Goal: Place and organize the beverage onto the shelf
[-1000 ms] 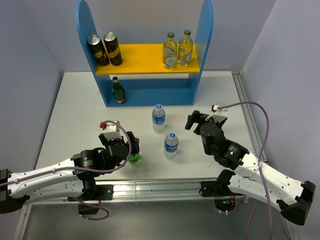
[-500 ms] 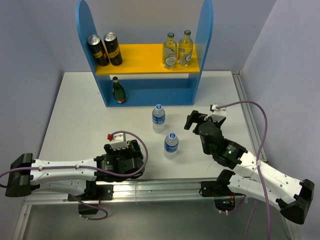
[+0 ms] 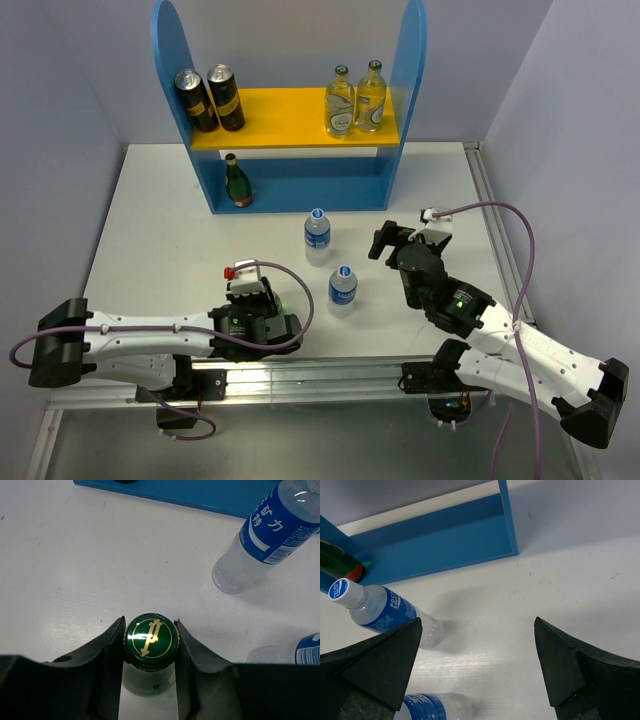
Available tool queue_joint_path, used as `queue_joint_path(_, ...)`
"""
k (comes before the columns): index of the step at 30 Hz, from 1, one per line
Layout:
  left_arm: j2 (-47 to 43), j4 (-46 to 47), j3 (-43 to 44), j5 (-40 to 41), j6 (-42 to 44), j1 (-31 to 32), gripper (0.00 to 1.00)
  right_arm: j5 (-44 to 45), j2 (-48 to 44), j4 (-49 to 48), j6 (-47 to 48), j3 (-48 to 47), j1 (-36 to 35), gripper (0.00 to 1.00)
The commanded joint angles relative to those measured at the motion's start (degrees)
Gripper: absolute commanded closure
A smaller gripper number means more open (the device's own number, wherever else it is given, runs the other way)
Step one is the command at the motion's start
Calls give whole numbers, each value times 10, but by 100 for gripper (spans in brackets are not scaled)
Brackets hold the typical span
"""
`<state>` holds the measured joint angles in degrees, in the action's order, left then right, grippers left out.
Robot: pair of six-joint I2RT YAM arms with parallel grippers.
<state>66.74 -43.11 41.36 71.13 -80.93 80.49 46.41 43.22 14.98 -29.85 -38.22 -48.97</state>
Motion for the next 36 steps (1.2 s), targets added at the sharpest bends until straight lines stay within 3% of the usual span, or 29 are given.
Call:
queue_joint_path(1,27,-45,31,14,-69,4,100,7,-2,-23,-7,2,3,0)
queue_joint_path(9,78,-124,79,59,-123,3,100,6,0,-23,-8,2,4,0)
queue_joint_path(12,85,-118,94,70,-91,-6,100,4,0,-24,-7,3,5,0)
queue_joint_path(14,84,-74,100,74,-56,-13,100,3,2,-24,-7,2,5,0)
queue_joint_path(16,78,-3,97,74,58,-25,100,3,3,-24,-7,1,5,0)
queue_joint_path(17,69,104,92,71,112,-31,100,3,3,-24,-8,2,5,0)
queue_joint_path(18,62,165,83,53,230,-49,100,3,2,-25,-8,2,5,0)
queue_joint_path(19,54,228,59,37,294,-61,100,3,1,-24,-8,2,5,0)
queue_joint_path(20,34,374,29,-15,409,-92,100,3,1,-25,-7,3,5,0)
queue_joint_path(23,2,512,3,-82,487,-146,100,2,-2,-24,-8,4,5,0)
queue_joint_path(27,-2,559,17,-148,558,-249,100,0,-1,-24,-8,2,5,0)
queue_joint_path(36,32,614,87,-266,633,-377,100,-2,-1,-26,-8,3,5,0)
